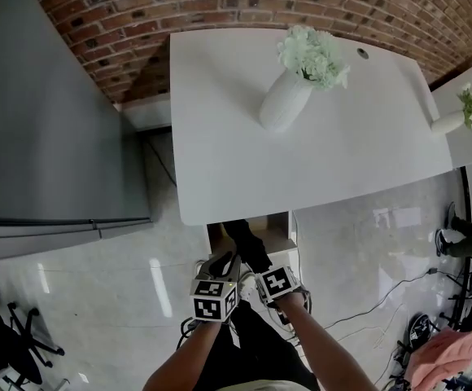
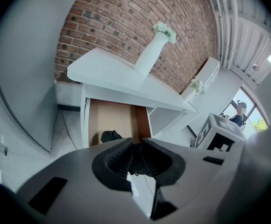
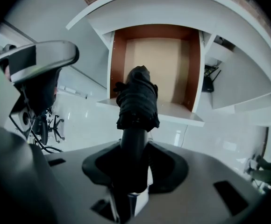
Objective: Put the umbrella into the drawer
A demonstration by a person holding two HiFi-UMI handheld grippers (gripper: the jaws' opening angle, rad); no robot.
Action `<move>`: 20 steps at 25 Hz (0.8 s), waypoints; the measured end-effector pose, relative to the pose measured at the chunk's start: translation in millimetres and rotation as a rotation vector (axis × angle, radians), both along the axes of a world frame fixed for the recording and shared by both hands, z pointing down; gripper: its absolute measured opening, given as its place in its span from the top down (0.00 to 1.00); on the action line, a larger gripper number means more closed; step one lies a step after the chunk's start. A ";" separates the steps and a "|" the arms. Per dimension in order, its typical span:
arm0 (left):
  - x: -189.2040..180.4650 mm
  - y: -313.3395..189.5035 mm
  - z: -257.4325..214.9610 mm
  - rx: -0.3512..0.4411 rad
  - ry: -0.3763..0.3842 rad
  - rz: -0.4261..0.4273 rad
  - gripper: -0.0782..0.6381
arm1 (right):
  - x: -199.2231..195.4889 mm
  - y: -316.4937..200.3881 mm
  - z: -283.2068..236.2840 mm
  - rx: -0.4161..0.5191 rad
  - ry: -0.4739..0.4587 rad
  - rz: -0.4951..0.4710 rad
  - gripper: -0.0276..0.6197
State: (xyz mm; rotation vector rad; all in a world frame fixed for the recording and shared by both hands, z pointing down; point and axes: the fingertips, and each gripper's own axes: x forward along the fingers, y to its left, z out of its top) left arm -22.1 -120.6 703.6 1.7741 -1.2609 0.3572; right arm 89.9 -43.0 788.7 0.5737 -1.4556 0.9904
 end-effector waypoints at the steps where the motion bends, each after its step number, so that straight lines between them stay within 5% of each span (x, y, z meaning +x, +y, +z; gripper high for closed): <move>1: 0.5 0.9 -2.0 -0.001 -0.004 0.000 0.80 | 2.0 -1.3 -2.9 0.008 0.000 0.005 0.72; 9: 5.9 11.9 -17.5 0.000 -0.028 -0.003 0.80 | 15.0 -13.5 -17.7 0.125 0.022 0.023 0.72; 20: 8.3 23.5 -28.5 0.004 -0.034 -0.044 0.81 | 20.3 -43.5 -43.2 0.304 0.057 -0.135 0.68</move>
